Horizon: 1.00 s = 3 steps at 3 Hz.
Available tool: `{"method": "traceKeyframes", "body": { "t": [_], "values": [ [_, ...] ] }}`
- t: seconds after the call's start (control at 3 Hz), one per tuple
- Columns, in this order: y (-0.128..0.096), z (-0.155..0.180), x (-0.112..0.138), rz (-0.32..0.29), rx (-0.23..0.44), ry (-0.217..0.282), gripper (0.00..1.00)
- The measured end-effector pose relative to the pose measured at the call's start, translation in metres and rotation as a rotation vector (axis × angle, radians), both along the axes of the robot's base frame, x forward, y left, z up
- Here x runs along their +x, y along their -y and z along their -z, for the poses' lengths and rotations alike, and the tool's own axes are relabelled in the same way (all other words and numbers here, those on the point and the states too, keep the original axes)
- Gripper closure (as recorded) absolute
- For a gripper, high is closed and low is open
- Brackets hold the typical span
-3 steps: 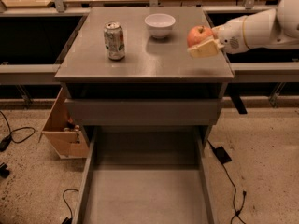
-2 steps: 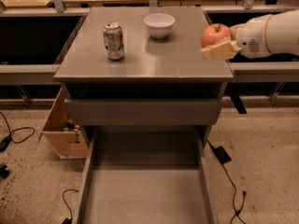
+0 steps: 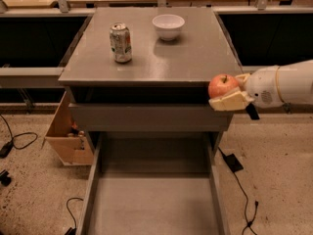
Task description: Place apple into middle drawer
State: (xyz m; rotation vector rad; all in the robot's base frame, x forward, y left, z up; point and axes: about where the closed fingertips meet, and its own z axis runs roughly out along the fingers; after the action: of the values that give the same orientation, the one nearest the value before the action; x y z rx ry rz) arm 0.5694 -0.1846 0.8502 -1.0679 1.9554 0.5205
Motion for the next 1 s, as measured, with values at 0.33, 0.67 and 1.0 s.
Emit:
{"method": "traceKeyframes", "body": {
  "t": [0.33,0.67,1.0],
  "values": [
    [0.010,0.050,-0.007,-0.011,0.040,-0.074,1.00],
    [0.009,0.054,-0.006,-0.012,0.044,-0.079,1.00],
    [0.005,0.061,0.000,-0.020,0.056,-0.091,1.00]
  ]
}}
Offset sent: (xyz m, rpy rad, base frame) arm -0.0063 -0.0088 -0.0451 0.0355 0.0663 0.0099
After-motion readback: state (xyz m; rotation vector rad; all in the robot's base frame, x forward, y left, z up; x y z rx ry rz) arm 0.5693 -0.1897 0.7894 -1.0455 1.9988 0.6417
